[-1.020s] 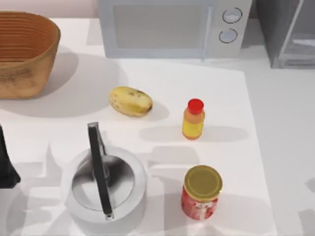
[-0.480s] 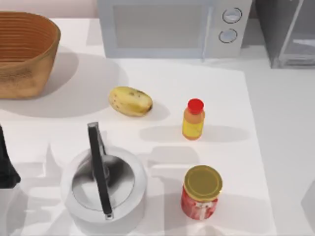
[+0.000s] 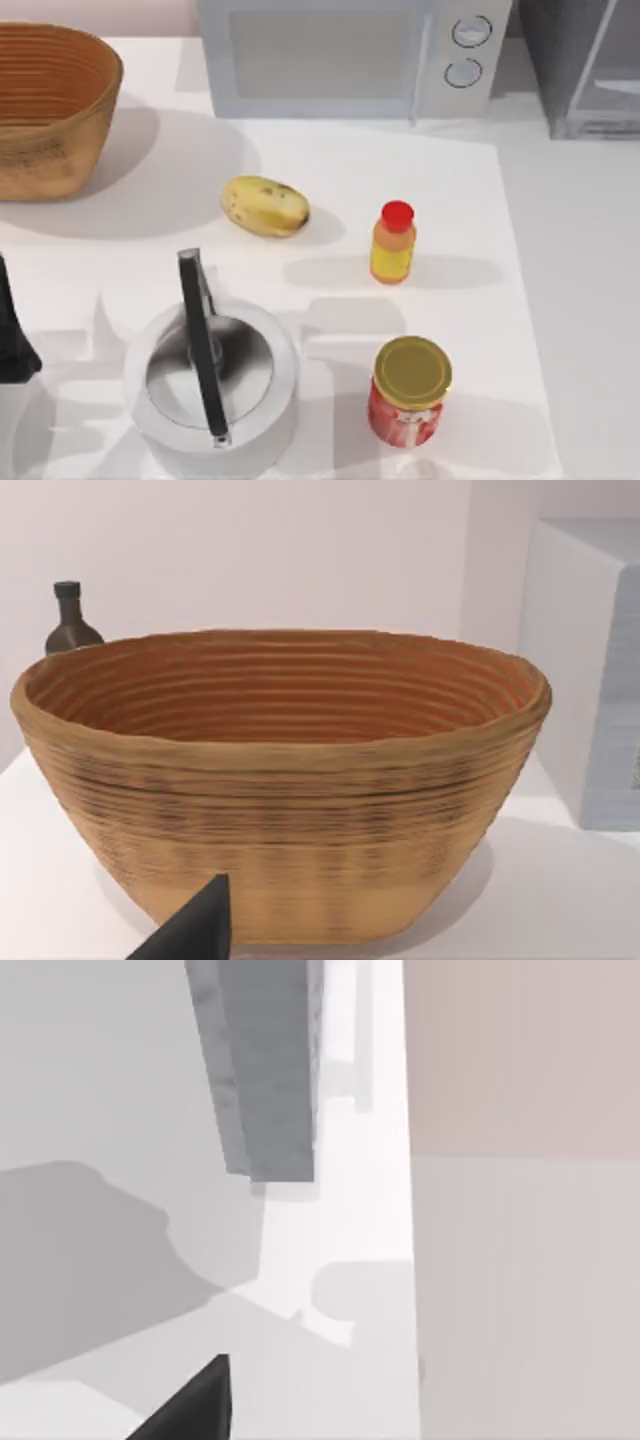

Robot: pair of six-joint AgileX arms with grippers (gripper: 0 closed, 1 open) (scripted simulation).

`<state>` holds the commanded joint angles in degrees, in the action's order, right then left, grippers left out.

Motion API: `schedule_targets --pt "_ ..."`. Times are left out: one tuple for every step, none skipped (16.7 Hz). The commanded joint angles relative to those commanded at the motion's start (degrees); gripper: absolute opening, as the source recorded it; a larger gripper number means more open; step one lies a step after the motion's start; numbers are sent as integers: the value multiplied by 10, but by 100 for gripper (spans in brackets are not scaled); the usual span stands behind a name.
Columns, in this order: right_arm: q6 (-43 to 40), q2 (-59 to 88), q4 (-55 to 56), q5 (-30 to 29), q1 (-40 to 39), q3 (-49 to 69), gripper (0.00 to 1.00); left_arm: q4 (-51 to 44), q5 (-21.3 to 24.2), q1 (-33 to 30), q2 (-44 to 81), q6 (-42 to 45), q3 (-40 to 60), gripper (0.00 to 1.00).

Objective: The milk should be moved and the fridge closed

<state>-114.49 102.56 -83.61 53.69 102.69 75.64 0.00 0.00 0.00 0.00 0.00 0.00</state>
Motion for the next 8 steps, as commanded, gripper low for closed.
schedule_targets --pt "-8 8 2 6 8 2 100 0 0 0 0 0 0 100" --pt "-10 11 3 8 11 3 100 0 0 0 0 0 0 100" --pt "-10 11 3 8 11 3 100 0 0 0 0 0 0 100" --pt "-10 11 3 8 11 3 100 0 0 0 0 0 0 100" --pt "-10 11 3 8 11 3 100 0 0 0 0 0 0 100" --pt "-10 10 2 7 8 1 100 0 0 0 0 0 0 100" --pt "-9 10 3 7 8 1 100 0 0 0 0 0 0 100" --pt "-5 10 9 5 1 0 100 0 0 0 0 0 0 100"
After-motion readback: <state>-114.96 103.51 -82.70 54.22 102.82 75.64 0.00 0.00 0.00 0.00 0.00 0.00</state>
